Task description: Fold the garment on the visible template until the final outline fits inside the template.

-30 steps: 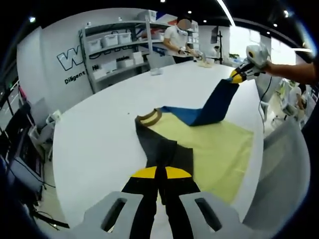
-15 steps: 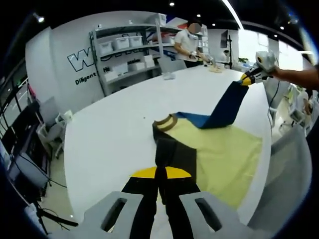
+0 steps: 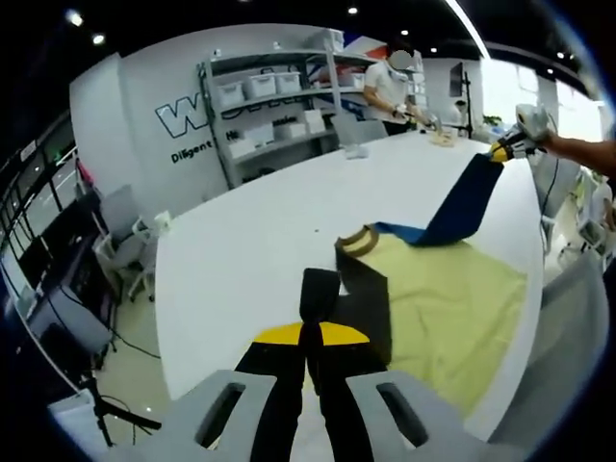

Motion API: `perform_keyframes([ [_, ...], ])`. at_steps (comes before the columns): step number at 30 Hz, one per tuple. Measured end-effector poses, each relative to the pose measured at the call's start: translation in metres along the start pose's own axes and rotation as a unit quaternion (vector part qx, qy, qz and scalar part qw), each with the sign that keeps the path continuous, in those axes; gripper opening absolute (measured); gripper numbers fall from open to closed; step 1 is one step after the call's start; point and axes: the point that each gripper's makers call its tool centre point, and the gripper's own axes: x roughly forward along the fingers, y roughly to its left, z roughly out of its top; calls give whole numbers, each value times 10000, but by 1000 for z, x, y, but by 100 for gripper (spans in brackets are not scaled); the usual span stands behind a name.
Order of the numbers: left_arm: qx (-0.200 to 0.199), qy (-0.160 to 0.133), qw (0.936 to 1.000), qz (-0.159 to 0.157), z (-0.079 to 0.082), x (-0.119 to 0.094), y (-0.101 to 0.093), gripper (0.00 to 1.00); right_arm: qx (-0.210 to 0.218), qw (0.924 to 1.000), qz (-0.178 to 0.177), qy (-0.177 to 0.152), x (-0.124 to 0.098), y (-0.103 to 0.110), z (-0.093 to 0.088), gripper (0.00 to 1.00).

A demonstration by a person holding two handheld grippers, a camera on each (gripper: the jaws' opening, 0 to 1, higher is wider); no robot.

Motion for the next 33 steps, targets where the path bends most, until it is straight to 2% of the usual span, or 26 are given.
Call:
perform_keyframes([
  [13, -266, -76, 9981, 542, 0, -16, 41, 3, 192, 9989, -417, 139, -15, -45, -15, 0],
  [18, -522, -170, 9947, 872, -1, -23, 64, 3, 295, 9980, -514, 226, -18, -55, -24, 0],
  [26, -624, -176, 9918, 1099, -6, -29, 83, 3, 383, 9967, -640, 316, -19, -73, -34, 0],
  [33, -657, -118, 9904, 1211, -14, -25, 96, 3, 372, 9960, -685, 440, -14, -83, -40, 0],
])
